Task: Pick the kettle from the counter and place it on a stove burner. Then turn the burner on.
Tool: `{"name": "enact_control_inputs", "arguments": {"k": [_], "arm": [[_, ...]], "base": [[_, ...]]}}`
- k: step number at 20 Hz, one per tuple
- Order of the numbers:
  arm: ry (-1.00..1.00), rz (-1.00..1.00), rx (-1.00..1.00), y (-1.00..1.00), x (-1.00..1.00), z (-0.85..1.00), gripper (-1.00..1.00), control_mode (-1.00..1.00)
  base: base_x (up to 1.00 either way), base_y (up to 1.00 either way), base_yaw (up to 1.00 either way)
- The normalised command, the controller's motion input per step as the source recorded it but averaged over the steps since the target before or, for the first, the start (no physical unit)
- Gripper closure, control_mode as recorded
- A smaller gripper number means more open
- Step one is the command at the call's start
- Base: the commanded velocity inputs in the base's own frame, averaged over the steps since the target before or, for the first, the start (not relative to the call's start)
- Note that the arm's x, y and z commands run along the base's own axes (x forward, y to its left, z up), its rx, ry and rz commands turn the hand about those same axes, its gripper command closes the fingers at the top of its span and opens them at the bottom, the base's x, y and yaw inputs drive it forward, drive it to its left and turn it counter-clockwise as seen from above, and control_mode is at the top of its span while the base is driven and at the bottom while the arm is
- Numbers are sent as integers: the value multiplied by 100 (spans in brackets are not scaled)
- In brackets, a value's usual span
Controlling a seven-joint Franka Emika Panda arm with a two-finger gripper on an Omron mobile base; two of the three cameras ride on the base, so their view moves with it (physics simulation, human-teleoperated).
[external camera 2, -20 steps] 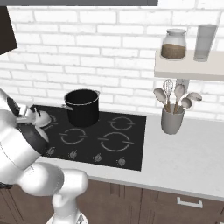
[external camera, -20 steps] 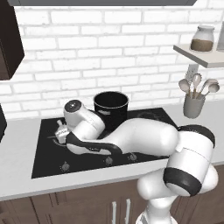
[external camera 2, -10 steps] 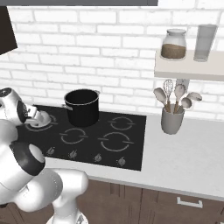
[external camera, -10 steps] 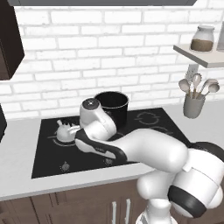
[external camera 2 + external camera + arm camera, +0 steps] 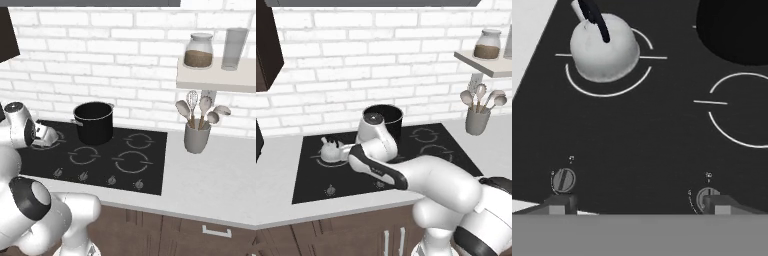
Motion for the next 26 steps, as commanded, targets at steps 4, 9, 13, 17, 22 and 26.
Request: {"name": "enact_control_inputs", "arguments": {"k": [4, 9, 13, 17, 22, 26], "arm": [[9, 1, 0, 0, -27, 0, -100, -100], [6, 1, 0, 2, -29, 0, -100, -100], [6, 2, 0, 0, -8, 0, -100, -100], [4, 0, 0, 0, 0, 0, -100, -100], [4, 0, 0, 8, 0, 0, -100, -100], [0, 0, 0, 25, -6, 0, -100, -100]], "base": [[0, 0, 0], [0, 0, 0], [0, 0, 0], [0, 0, 0], [0, 0, 0], [0, 0, 0]]}}
